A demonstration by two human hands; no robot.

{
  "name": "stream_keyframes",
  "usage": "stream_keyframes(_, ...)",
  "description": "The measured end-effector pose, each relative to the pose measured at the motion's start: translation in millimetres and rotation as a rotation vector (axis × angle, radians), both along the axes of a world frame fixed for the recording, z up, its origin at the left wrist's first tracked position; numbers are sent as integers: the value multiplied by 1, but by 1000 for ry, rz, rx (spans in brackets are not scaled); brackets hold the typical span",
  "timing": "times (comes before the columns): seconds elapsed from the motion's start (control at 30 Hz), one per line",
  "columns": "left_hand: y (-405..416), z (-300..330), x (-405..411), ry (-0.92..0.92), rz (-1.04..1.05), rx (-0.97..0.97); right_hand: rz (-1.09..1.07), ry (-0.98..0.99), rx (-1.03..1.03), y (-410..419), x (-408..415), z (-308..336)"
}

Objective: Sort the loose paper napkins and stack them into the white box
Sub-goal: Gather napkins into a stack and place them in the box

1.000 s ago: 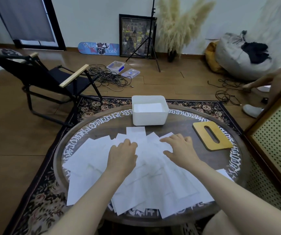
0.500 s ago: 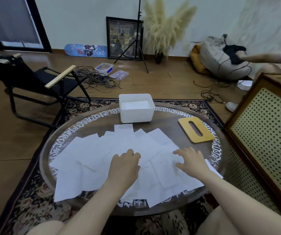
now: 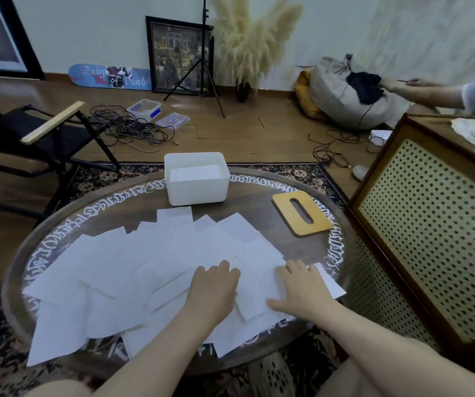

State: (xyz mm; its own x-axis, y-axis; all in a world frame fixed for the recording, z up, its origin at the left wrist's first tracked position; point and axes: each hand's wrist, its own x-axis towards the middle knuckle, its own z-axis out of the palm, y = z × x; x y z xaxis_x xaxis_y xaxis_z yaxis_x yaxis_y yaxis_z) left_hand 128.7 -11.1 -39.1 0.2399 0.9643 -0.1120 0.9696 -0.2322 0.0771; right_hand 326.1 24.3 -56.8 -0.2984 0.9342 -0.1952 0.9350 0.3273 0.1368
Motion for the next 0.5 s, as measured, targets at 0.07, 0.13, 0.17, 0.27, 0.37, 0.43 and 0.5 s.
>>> stream_keyframes(0.07,2,0,1,4,-2,8,57,14,60,-2,-3,-7)
stream_keyframes(0.13,4,0,0,-2,3,9,81,7,106,-1,-2,-12)
stream_keyframes(0.17,4,1,0,-6,8,11,83,12,124,0,-4,-11)
stream_keyframes(0.27,3,0,-2,-23,22,4,90,-14,99,6,-6,-11)
stream_keyframes(0.37,3,0,-3,-31,28,-5,24,63,111,14,1,-10)
stream_keyframes(0.43,4,1,-4,-35,31,1,-2,89,114,16,4,-9)
stream_keyframes(0.5,5,1,-4,-35,33,-5,-10,92,103,18,7,-6)
